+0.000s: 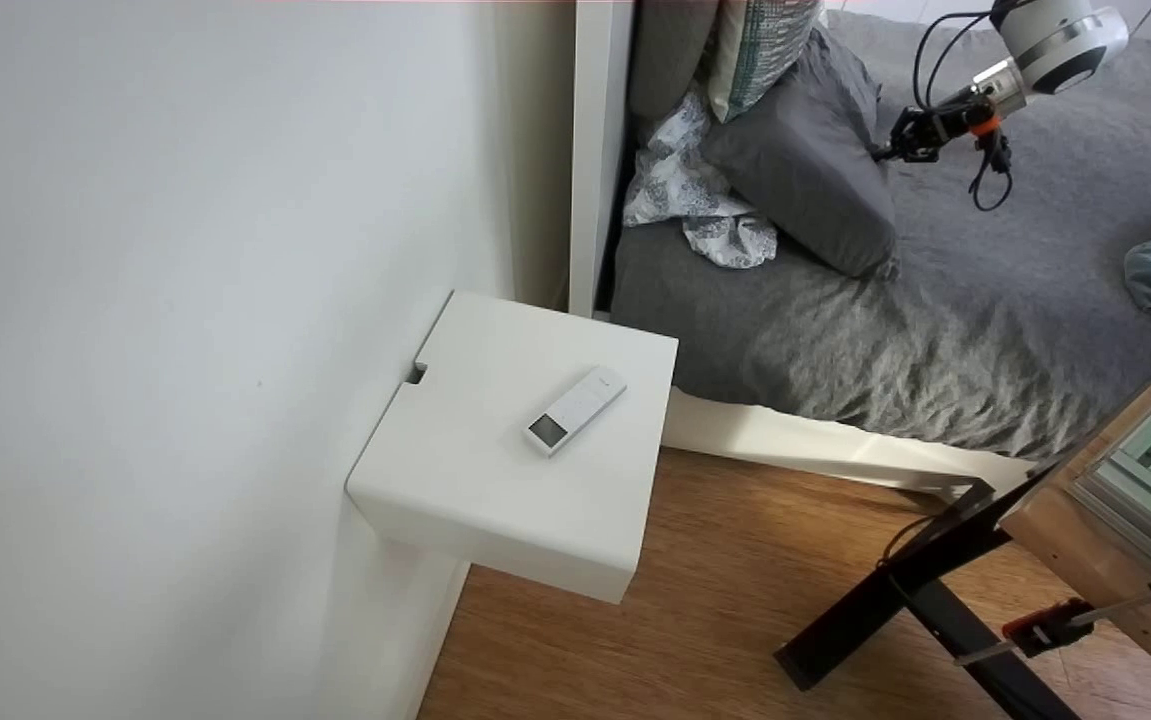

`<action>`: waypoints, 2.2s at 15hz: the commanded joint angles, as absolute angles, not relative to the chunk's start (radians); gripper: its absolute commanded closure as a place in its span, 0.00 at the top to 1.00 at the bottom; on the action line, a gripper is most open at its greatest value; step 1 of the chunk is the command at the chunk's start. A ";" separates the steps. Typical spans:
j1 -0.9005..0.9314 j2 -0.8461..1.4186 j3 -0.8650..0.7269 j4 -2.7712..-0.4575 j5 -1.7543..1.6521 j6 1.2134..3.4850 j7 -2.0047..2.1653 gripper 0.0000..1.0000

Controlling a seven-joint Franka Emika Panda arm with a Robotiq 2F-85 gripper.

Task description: Move the grey pillow forwards

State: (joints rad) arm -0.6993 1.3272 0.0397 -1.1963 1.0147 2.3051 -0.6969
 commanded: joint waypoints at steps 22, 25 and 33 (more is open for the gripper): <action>-0.765 0.844 -0.042 -1.814 1.655 2.635 -1.287 0.01; -0.719 0.780 -0.102 -1.889 1.833 2.595 -1.438 0.01; -0.508 0.663 -0.393 -2.093 2.342 2.519 -1.791 0.01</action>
